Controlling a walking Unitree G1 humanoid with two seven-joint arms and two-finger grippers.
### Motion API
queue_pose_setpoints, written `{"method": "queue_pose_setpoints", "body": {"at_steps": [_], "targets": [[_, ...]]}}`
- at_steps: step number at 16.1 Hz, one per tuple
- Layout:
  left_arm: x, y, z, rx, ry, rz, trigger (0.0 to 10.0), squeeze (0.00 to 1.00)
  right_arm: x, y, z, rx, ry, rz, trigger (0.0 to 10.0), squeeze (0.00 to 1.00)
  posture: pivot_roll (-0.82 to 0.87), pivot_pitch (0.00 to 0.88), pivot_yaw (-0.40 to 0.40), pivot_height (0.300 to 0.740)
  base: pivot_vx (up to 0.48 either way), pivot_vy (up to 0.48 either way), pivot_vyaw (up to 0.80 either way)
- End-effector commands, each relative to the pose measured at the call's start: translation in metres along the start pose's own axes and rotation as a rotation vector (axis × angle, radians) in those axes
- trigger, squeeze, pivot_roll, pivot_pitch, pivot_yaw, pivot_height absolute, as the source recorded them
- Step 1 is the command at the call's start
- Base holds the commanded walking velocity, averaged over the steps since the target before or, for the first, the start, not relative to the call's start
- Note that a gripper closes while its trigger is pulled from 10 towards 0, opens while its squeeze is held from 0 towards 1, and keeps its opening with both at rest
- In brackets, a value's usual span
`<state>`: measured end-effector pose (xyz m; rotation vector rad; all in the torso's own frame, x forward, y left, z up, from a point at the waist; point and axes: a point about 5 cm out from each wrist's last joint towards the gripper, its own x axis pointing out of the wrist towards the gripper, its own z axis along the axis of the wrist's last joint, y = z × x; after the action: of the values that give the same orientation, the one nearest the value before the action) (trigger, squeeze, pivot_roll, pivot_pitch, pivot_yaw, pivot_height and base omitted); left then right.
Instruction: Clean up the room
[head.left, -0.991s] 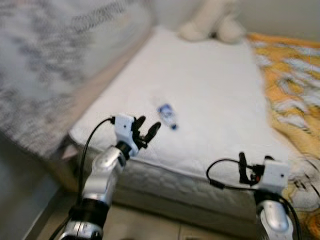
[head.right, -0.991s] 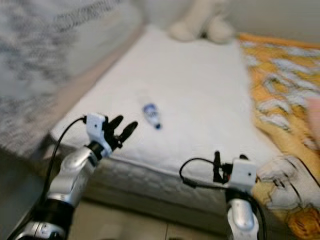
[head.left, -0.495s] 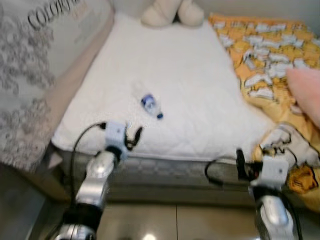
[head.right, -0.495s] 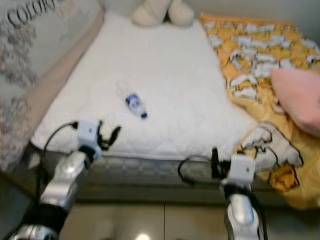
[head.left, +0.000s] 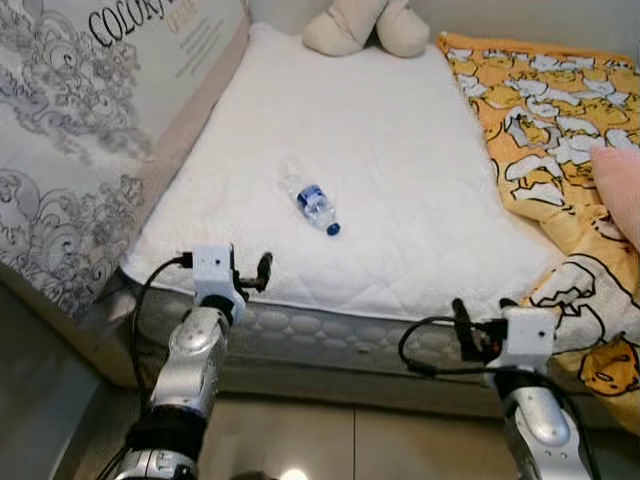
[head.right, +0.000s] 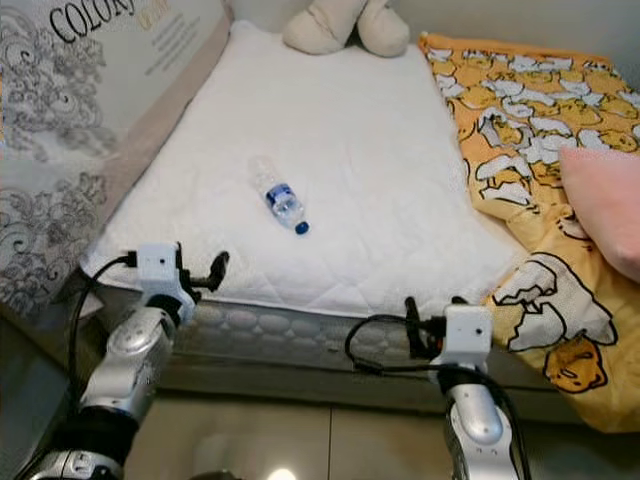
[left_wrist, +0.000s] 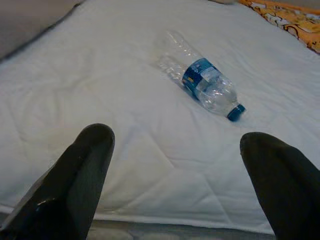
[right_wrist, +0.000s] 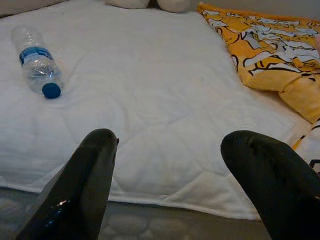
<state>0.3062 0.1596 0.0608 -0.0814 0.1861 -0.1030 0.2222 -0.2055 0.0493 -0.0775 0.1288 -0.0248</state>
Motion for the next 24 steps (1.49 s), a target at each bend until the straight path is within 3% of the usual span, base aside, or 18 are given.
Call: {"method": "queue_pose_setpoints", "body": {"at_steps": [1, 2, 3, 4, 7, 9, 13, 19, 24], "targets": [[0.003, -0.004, 0.009, 0.033, -0.037, -0.033, 10.0, 1.0, 0.003, -0.002, 0.001, 0.013, 0.007, 0.002, 10.0, 0.0, 0.03, 0.0, -0.034, 0.728, 0.0, 0.0, 0.0], [0.001, -0.018, 0.02, -0.064, -0.113, -0.191, 10.0, 1.0, 0.004, -0.002, 0.001, 0.012, 0.007, 0.002, 10.0, 0.0, 0.03, 0.0, -0.032, 0.728, 0.0, 0.0, 0.0], [-0.001, -0.023, 0.029, -0.088, -0.166, -0.246, 10.0, 0.37, 0.005, -0.003, 0.002, 0.011, 0.005, 0.0, 10.0, 0.0, 0.03, 0.0, -0.032, 0.728, 0.465, 0.0, 0.0], [0.004, -0.021, 0.03, -0.037, -0.148, -0.199, 10.0, 0.0, 0.005, -0.003, 0.002, 0.006, 0.004, 0.0, 10.0, 0.0, 0.03, 0.0, -0.028, 0.728, 0.461, 0.0, 0.0], [0.01, -0.012, 0.027, -0.054, -0.109, -0.139, 10.0, 0.0, 0.006, -0.002, 0.002, 0.006, 0.0, -0.006, 10.0, 0.0, 0.03, 0.0, -0.019, 0.728, 0.465, 0.0, 0.0], [0.009, -0.013, 0.026, -0.077, -0.101, -0.161, 10.0, 0.0, 0.006, -0.003, 0.002, 0.004, -0.003, -0.012, 10.0, 0.0, 0.02, 0.0, -0.016, 0.728, 0.463, 0.0, 0.0], [0.009, -0.016, 0.025, -0.092, -0.101, -0.167, 10.0, 0.0, 0.005, -0.002, 0.001, 0.005, -0.003, -0.013, 10.0, 0.0, 0.02, 0.0, -0.015, 0.728, 0.464, 0.0, 0.0], [0.007, -0.01, 0.028, -0.105, -0.133, -0.123, 10.0, 0.0, 0.011, 0.001, 0.006, 0.019, -0.014, 0.008, 10.0, 0.0, 0.04, 0.0, -0.02, 0.728, 0.477, 0.0, 0.0], [0.006, -0.001, 0.028, -0.063, -0.126, -0.074, 10.0, 0.0, 0.028, -0.001, 0.025, 0.047, -0.048, 0.037, 10.0, 0.0, 0.06, 0.0, -0.019, 0.728, 0.0, 0.0, 0.0]]}}
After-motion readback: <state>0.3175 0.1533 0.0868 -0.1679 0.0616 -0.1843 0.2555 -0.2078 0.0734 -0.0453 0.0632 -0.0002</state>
